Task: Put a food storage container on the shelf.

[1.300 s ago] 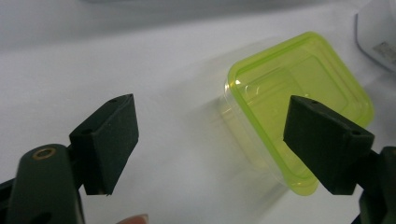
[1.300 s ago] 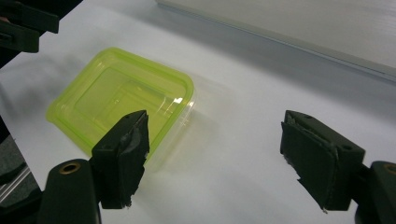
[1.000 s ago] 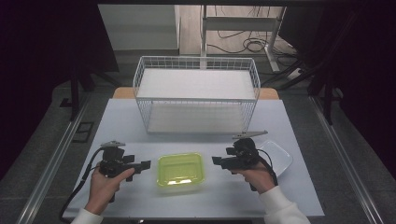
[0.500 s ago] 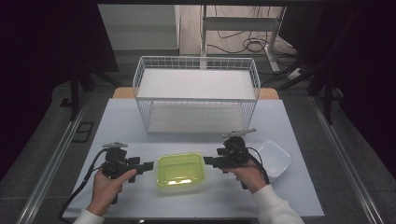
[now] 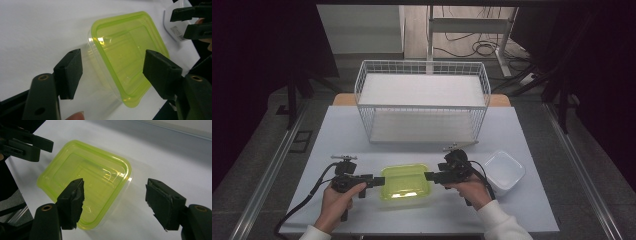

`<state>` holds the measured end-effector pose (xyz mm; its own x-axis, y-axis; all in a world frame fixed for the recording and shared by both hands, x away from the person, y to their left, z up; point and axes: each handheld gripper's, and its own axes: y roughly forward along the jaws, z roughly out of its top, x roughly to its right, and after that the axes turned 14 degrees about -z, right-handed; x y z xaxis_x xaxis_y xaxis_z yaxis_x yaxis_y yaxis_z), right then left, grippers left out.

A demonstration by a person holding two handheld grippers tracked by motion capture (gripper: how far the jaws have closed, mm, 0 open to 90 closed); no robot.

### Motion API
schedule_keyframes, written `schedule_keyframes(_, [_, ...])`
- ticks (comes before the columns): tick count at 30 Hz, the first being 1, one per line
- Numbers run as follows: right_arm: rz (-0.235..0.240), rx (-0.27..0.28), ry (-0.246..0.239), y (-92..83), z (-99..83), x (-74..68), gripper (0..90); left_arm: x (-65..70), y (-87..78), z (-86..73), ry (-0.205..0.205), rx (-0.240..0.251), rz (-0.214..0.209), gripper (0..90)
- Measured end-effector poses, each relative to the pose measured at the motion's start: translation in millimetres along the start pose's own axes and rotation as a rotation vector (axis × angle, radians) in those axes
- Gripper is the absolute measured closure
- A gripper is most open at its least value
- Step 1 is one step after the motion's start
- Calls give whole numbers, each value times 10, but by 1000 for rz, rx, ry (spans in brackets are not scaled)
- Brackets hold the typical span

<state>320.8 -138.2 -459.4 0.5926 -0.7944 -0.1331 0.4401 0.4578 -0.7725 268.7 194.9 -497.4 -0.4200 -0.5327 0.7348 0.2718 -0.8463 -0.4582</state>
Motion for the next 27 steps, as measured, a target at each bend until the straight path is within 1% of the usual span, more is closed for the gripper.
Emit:
schedule_keyframes(1, [1,-2,-4,11,-5,-1,320,0,0,0,0,0,0,346])
schedule_keyframes(4, [6,0,-16,41,-22,-4,332,-41,51,0,-19,-16,-5,374])
schedule_keyframes(6, [9,-3,-13,64,-29,-9,337,-62,67,0,-29,-17,-19,402])
schedule_keyframes(7, [9,-3,-13,64,-29,-9,337,-62,67,0,-29,-17,-19,416])
schedule_keyframes(8, [12,-8,-11,88,-36,-12,346,-102,76,-6,-58,-3,-48,444])
schedule_keyframes(9, [14,-11,-9,99,-40,-16,350,-135,71,-10,-77,3,-66,466])
schedule_keyframes(11, [16,-14,-7,118,-47,-19,367,-185,50,-15,-96,9,-68,500])
schedule_keyframes(12, [20,-18,-1,133,-51,-17,377,-186,42,-13,-89,11,-56,511])
schedule_keyframes(13, [24,-22,9,150,-55,-14,384,-185,33,-10,-82,13,-52,522])
schedule_keyframes(15, [35,-32,27,188,-56,-6,398,-182,37,-11,-87,13,-67,538])
schedule_keyframes(18, [42,-41,47,232,-54,-11,413,-194,72,-27,-93,-13,-68,542])
schedule_keyframes(19, [40,-42,54,247,-56,-16,416,-196,79,-30,-94,-14,-68,545])
schedule_keyframes(21, [38,-47,54,258,-57,-17,420,-201,87,-31,-96,-16,-74,563])
schedule_keyframes(22, [34,-65,68,291,-66,-18,443,-207,97,-33,-99,-22,-80,580])
schedule_keyframes(24, [34,-67,68,302,-69,-10,459,-212,105,-35,-105,-24,-84,602])
schedule_keyframes(25, [37,-82,92,324,-81,7,491,-217,115,-39,-108,-29,-91,613])
schedule_keyframes(27, [44,-89,103,341,-95,26,522,-219,116,-37,-111,-30,-102,641])
